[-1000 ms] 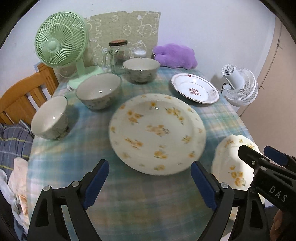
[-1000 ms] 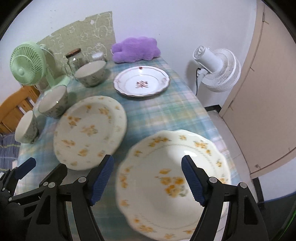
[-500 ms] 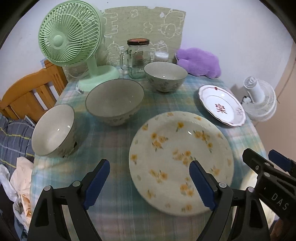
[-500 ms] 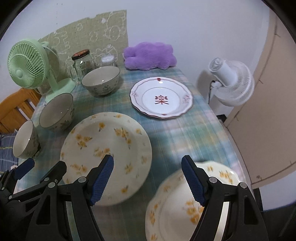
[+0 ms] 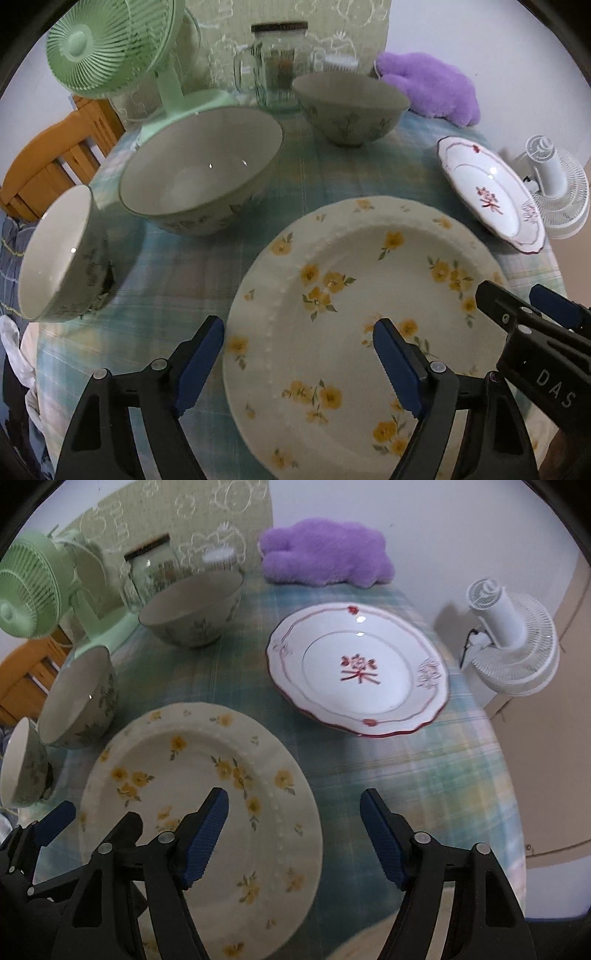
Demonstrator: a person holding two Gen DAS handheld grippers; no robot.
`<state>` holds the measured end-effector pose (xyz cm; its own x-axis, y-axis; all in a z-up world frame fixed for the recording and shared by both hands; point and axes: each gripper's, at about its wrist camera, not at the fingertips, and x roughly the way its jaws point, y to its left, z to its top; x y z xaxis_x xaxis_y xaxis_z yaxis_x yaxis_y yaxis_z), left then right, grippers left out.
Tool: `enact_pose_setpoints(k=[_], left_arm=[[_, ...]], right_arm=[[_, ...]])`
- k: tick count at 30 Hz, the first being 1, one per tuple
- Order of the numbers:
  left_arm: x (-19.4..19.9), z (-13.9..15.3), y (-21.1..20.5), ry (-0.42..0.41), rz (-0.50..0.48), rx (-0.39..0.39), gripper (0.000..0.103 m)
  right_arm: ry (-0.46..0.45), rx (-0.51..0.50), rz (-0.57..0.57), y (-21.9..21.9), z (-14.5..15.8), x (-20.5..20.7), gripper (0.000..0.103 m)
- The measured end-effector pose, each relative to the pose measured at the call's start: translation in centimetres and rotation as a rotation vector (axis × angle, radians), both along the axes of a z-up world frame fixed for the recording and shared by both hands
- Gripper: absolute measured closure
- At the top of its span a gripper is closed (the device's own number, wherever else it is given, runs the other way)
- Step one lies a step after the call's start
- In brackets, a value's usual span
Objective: Organize plates and bowls
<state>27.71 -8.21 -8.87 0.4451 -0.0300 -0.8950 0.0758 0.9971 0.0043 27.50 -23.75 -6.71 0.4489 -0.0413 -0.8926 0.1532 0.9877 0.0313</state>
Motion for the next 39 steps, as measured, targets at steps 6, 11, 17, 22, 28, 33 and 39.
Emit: enact_pose_setpoints(k=[6,11,17,22,28,33,39], left_arm=[[0.7,-1.3,-0.2,0.026,0.021,0.009,0.021],[0.8,-1.2,-0.2,0.021,0.019,0.009,0.021],[1.0,-0.8,0.4,0.035,0.013,-0.006,0.027],[0.0,-0.7,1.3,0.055,0.028,-0.008,0.027],[-2.5,-0.6,3.5,0.069,0.042,-0.001,0.027],[-5.2,-0.7,5.7,0.086,0.054,0.0,0.027],[-8.0,-0.7,7.1,0.1,0.041,-0.001,0.027]], right_arm=[[0.037,0.007,0.025,0.0,-2.0,1.3,0.033],[0.053,0.034,0.03,0.0,-2.9,1.9,0.037],[0.064,0.014,0.03,1.0,-2.8,2.1,0.042],[0.084,0.002,0.031,1.9,-2.5,1.4,0.041],[0.108,0.016,0.03,3.9,-2.2,-0.7,0.041],[0.124,0.022,0.05,6.2,-2.1,-3.0,0.041],[0.141,0.034,0.067,8.3,-2.1,-5.9,0.042]])
